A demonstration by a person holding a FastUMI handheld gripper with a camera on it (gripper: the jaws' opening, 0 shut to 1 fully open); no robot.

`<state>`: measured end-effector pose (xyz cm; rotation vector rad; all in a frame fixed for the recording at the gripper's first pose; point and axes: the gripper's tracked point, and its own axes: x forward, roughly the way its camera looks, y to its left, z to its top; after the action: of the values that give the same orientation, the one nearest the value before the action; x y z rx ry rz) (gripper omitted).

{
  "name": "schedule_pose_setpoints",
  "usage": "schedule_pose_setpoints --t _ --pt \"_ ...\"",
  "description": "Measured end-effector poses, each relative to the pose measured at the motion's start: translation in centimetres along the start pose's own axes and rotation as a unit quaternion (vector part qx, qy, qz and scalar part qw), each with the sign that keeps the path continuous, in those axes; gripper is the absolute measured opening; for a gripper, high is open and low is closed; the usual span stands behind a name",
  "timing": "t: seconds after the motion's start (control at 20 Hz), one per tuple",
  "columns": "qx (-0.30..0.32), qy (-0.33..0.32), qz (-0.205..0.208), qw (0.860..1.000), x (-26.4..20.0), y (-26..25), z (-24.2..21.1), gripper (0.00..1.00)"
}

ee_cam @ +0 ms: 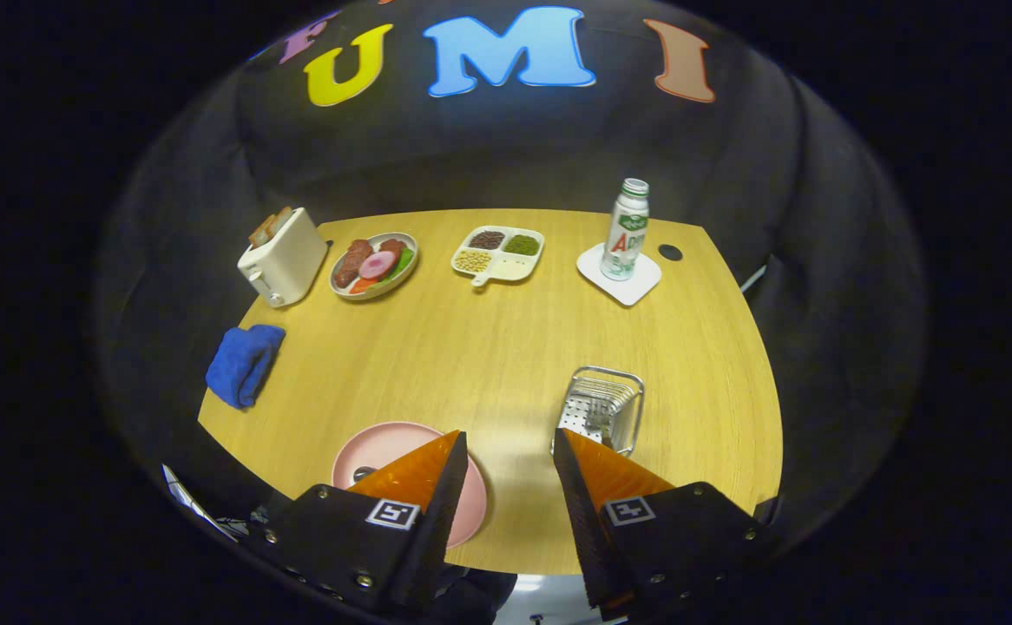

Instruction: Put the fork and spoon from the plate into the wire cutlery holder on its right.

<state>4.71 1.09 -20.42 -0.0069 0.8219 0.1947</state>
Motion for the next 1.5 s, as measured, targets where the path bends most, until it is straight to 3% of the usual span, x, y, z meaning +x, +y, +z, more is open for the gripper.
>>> schedule_pose_setpoints --t 0.25,0.55,0.75,1.15,1.2,1.3,1.4,1.5 --pt "-0.064 0.028 0.052 0.996 1.9 6.7 -3.4 0.63" --pt "-0.09 0.122 0.101 0.983 5.0 11.8 -11.7 0.63" --pt "-0.122 0.164 0.098 0.974 6.3 12.3 -15.6 0.63" --pt "-0.145 0.209 0.089 0.963 8.7 12.3 -19.0 0.63" --pt "-0.145 0.218 0.089 0.961 8.6 12.3 -19.2 0.51" --pt "-0.136 0.232 0.103 0.958 9.1 12.9 -20.1 0.46" --pt "-0.121 0.235 0.109 0.958 8.7 13.1 -20.1 0.12" --pt "-0.108 0.229 0.11 0.961 8.7 13.1 -19.8 0.12"
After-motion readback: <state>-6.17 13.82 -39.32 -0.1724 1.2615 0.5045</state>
